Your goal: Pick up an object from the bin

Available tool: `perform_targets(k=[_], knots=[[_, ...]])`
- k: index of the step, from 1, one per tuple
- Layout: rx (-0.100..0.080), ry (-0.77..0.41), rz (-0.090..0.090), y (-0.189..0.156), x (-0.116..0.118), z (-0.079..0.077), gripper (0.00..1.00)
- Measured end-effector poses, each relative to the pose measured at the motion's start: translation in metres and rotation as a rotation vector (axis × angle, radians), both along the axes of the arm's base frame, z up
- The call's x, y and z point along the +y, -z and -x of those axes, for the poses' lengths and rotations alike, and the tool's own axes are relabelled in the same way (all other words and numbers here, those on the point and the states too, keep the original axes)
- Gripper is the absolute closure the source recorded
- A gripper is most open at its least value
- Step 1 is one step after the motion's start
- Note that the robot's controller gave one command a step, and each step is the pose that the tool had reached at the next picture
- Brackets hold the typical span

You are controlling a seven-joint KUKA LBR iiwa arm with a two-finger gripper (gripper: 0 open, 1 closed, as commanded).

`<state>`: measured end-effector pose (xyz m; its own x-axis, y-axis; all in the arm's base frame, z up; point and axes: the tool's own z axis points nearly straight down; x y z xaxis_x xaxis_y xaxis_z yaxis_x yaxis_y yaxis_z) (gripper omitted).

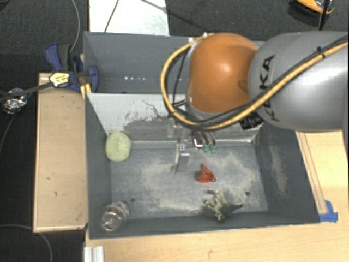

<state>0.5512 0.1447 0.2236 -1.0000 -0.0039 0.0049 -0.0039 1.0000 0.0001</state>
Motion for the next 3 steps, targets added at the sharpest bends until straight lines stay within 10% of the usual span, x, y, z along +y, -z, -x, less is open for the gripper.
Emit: perform_targets(k=[1, 3], knots=[[-0.008, 0.004, -0.001, -0.005, -0.001, -0.001, 0.0], [0.0, -0.098, 0.001, 0.094, -0.098, -0.021, 0.0]])
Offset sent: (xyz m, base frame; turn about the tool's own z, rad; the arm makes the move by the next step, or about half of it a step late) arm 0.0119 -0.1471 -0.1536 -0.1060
